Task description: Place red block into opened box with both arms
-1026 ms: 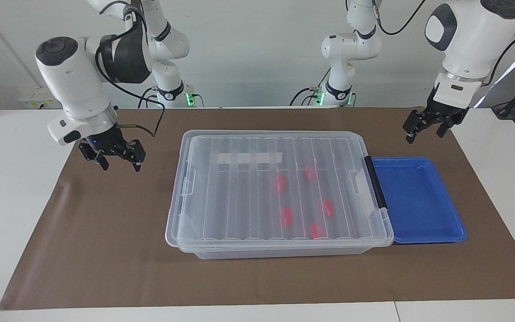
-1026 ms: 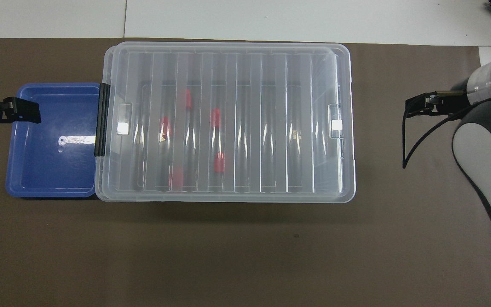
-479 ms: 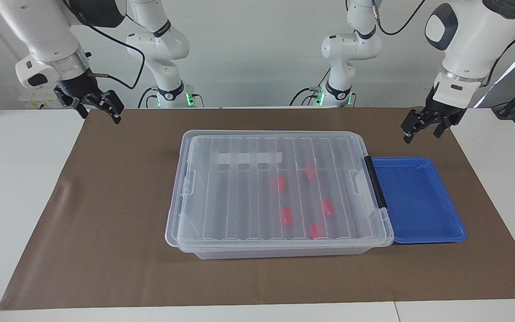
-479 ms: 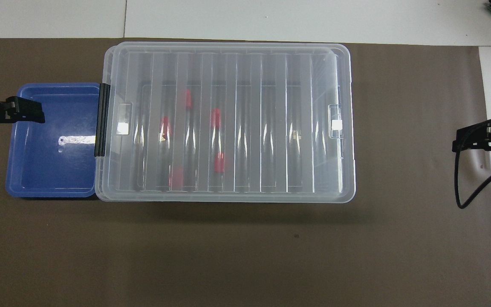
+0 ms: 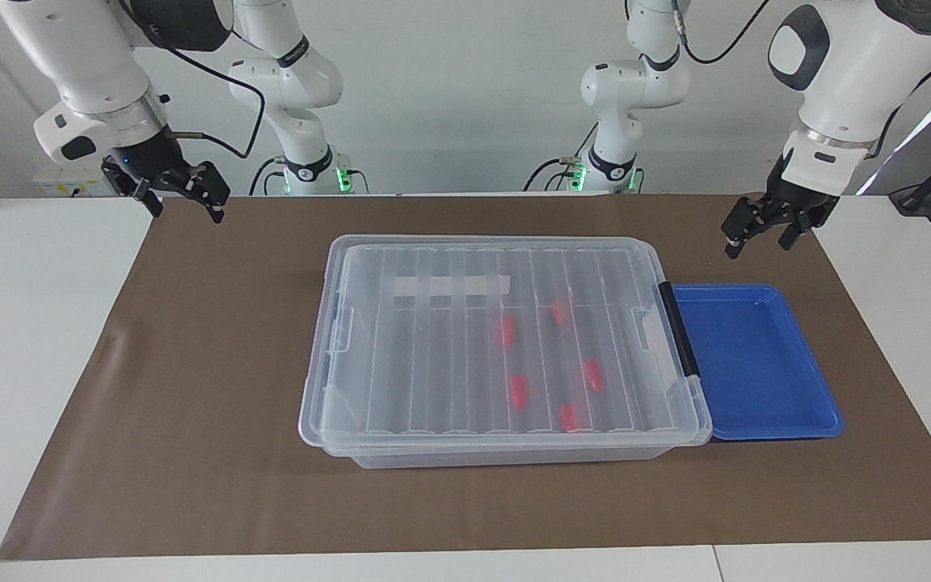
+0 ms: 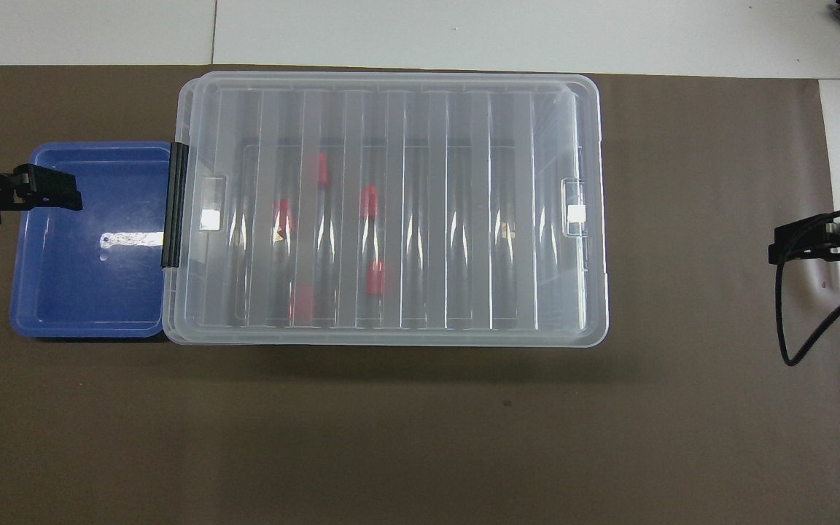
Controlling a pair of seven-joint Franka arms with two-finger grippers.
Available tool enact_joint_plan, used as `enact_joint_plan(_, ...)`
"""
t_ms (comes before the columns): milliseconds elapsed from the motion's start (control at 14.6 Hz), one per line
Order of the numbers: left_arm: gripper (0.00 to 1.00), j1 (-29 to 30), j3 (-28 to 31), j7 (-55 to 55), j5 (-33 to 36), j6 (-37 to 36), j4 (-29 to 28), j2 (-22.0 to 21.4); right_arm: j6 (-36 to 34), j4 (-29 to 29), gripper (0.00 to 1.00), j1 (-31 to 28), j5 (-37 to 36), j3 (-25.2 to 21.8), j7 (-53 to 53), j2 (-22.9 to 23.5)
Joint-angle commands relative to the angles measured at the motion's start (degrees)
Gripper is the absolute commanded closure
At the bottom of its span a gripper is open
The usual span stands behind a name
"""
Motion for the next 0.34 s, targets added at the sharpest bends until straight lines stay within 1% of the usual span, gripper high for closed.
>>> enact_joint_plan(0, 0.0, -0.6, 0.67, 0.7, -1.13, -0.53, -0.18, -0.42, 0.35, -0.58, 0.0, -0.33, 0.22, 0.22, -1.04, -0.38)
enact_joint_plan(274, 0.0, -0.68, 0.67, 0.7, -1.13, -0.54, -0.18, -0.42, 0.35, -0.67, 0.0, -0.24, 0.22, 0.49, -0.95, -0.47)
